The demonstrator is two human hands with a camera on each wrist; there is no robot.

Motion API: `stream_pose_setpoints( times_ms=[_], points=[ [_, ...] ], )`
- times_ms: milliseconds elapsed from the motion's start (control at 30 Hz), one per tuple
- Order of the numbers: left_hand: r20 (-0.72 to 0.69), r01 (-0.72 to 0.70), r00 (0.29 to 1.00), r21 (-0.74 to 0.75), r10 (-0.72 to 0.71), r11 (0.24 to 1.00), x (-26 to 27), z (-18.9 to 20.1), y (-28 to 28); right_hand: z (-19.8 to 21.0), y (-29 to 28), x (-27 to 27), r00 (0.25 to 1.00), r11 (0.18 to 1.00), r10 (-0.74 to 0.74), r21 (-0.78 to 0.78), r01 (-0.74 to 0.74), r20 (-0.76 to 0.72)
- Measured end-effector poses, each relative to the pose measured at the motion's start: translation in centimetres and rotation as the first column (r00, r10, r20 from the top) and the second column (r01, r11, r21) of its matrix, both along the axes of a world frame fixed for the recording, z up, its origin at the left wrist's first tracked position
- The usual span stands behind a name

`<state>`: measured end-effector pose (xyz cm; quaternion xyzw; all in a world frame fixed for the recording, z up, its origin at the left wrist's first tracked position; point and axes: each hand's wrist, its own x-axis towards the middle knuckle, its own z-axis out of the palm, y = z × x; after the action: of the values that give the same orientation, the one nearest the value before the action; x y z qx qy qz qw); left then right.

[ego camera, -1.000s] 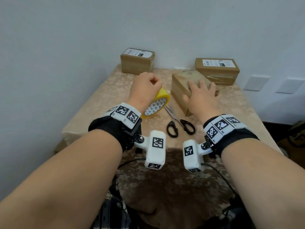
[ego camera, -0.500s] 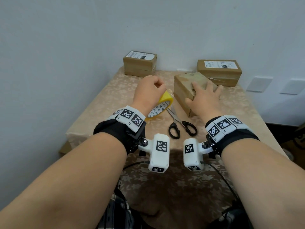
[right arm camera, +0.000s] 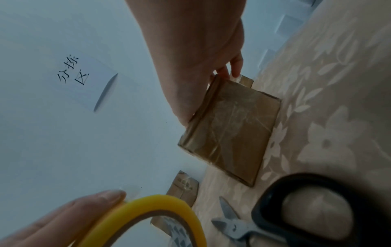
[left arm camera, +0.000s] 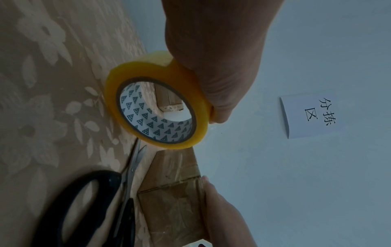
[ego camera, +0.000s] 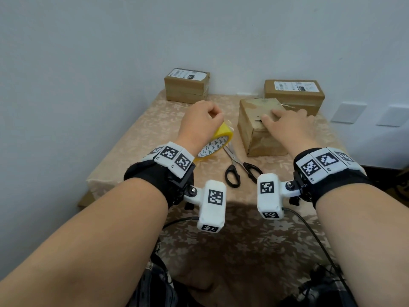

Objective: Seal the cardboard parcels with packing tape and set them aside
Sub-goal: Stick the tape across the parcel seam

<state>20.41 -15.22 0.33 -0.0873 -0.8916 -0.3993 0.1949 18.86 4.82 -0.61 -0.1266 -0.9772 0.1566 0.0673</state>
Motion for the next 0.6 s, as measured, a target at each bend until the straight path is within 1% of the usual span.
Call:
stream_pose_setpoints(
  times_ms=[133, 200, 233, 300, 333, 367, 433, 467, 500, 533, 600],
  points=[
    [0.002, 0.003, 1.000, 0.003, -0.003, 1.000, 0.0, 0.2, -0.1, -0.2, 1.2, 0.4, 0.986, 0.996, 0.087, 0.007, -0.086, -0.139],
    [0.006, 0.010, 1.000, 0.012, -0.010, 1.000, 0.0, 0.4, -0.2, 0.4, 1.4, 1.1, 0.985, 0.994, 0.111, 0.017, -0.110, -0.130],
    [0.005, 0.015, 1.000, 0.009, -0.015, 1.000, 0.1, 0.4, -0.2, 0.9, 1.4, 1.5, 0.988, 0.993, 0.108, 0.054, -0.103, -0.111],
    [0.005, 0.023, 1.000, -0.004, -0.023, 1.000, 0.1, 0.5, -0.1, 1.8, 1.4, 2.1, 0.986, 0.975, 0.113, 0.206, -0.085, -0.126],
    [0.007, 0.025, 1.000, -0.010, -0.024, 1.000, 0.1, 0.5, 0.0, 1.9, 1.4, 2.2, 0.980, 0.965, 0.146, 0.237, -0.110, -0.136],
    [0.011, 0.027, 1.000, -0.012, -0.027, 1.000, 0.1, 0.5, 0.1, 1.8, 1.4, 2.5, 0.972, 0.958, 0.203, 0.229, -0.174, -0.114],
    [0.015, 0.043, 0.999, 0.000, -0.043, 0.999, 0.1, 0.4, 0.2, 0.9, 1.9, 2.7, 0.943, 0.925, 0.332, 0.197, -0.325, -0.003],
    [0.016, 0.053, 0.998, 0.007, -0.053, 0.999, 0.2, 0.4, 0.3, 0.5, 2.1, 2.6, 0.931, 0.912, 0.362, 0.193, -0.363, 0.041],
    [0.019, 0.065, 0.998, 0.012, -0.065, 0.998, 0.3, 0.5, 0.4, 0.2, 2.3, 2.5, 0.927, 0.907, 0.371, 0.195, -0.373, 0.049],
    [0.022, 0.081, 0.996, 0.018, -0.081, 0.997, 0.3, 0.5, 0.5, -0.1, 2.2, 2.4, 0.934, 0.912, 0.356, 0.206, -0.354, 0.027],
    [0.023, 0.116, 0.993, 0.033, -0.116, 0.993, 0.4, 0.5, 0.7, -0.2, 1.5, 2.3, 0.960, 0.930, 0.277, 0.266, -0.255, -0.047]
  ],
)
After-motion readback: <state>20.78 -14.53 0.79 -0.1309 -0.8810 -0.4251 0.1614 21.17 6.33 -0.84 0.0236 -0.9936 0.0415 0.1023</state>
